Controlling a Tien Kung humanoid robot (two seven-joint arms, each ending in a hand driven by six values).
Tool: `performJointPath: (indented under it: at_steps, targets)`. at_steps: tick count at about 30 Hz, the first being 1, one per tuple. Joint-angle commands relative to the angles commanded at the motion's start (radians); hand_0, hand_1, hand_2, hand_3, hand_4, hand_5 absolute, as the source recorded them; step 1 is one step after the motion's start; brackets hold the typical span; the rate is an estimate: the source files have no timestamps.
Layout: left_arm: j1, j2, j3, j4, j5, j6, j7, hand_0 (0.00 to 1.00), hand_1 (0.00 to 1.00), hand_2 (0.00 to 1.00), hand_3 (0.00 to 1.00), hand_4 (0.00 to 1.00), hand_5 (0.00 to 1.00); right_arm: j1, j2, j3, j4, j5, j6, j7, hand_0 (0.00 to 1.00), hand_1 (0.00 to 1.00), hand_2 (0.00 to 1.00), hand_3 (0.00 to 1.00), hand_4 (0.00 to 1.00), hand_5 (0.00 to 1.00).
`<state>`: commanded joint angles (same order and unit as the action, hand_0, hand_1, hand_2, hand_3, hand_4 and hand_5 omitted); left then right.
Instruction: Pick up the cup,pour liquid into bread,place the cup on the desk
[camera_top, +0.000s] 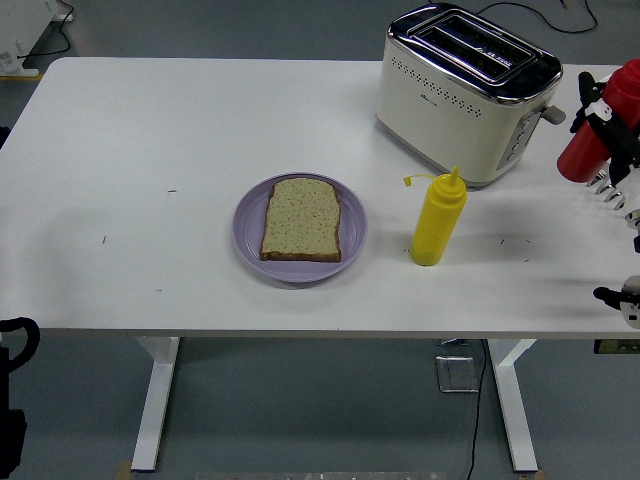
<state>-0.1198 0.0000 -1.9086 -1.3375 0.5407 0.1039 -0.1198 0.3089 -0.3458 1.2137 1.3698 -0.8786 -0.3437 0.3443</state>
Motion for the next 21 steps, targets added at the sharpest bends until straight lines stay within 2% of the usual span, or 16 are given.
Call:
performJointPath:
  at_steps: [10,21]
  targets:
    - [-0.001,0.0,0.001,0.0,0.001,0.001,0.0,0.787,0.736,0.737,0.691,0.589,0.998,-0.033,0.029,-0.081,-0.062,0.049,-0.046,0.115,0.036,0.049,0.215,0.303,0.692,0.318]
    - [0.0,0.0,0.002,0.0,0.001,0.001,-0.001,0.787,0.736,0.738,0.692,0.588,0.998,-0.024,0.068,-0.172,-0.141,0.083,-0.08,0.18,0.046,0.067,0.218,0.308,0.693,0.32]
